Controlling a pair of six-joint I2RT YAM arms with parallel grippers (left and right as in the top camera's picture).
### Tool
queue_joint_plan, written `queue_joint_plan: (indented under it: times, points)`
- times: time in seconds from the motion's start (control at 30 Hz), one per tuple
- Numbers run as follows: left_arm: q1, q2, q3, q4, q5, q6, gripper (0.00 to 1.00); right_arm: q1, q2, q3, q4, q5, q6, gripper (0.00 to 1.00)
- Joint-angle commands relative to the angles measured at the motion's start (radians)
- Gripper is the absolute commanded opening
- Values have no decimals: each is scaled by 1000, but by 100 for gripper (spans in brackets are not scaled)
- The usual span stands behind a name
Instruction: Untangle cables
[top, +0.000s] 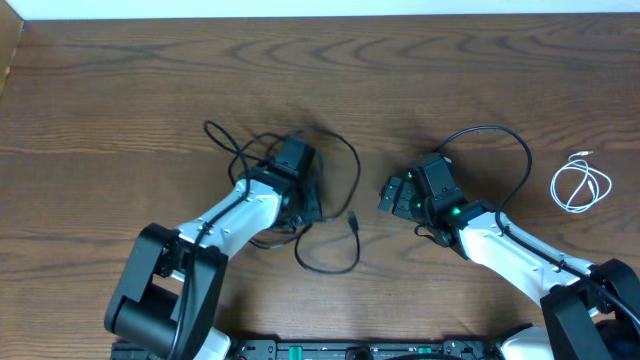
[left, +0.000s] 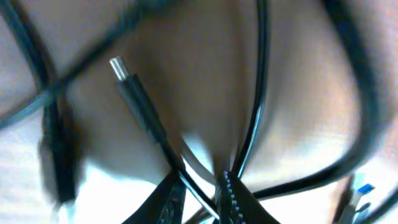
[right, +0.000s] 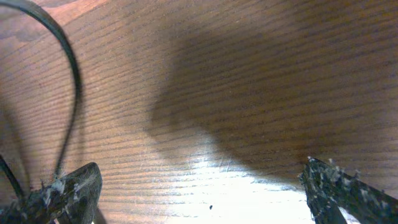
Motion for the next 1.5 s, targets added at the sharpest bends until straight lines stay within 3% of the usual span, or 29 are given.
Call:
queue_joint_plan:
  times: [0.0,0.1,0.13,0.2,0.43,0.5,0.57,0.63,0.97,1.07,1.3,1.47]
  points:
    - [-45,45,-46,-84,51,2,24,-2,-11,-2,-1,2,-16,99]
    - [-67,45,-46,-140,51,6,24,-2,-11,-2,-1,1,-16,99]
    - [-68,44,-46,-151,51,6,15,-2,-11,-2,-2,2,-16,99]
    - [-68,36,-42,-187,50,7,8,-2,-11,-2,-2,1,-16,99]
    - [-46,-88,23,-256,-46,43,8,-2,-11,-2,-2,1,-16,99]
    - [-36,-135,34,-252,-48,43,15,-2,-11,-2,-2,1,-16,99]
    - [-25,-179,37,-244,-48,40,35,-2,-11,-2,-2,1,-16,99]
    - [-19,-214,37,-236,-48,33,43,-2,-11,-2,-2,1,-16,99]
    - [-22,-219,26,-200,-48,-142,46,-2,-11,-2,-2,1,-16,99]
    - [-28,-209,21,-177,-48,-189,55,-2,-11,-2,-2,1,-16,99]
    - [-43,-202,21,-108,-53,-192,58,-2,-11,-2,-2,1,-16,99]
    - [-35,-202,21,-153,-222,-177,62,-2,-11,-2,6,-36,-31,99]
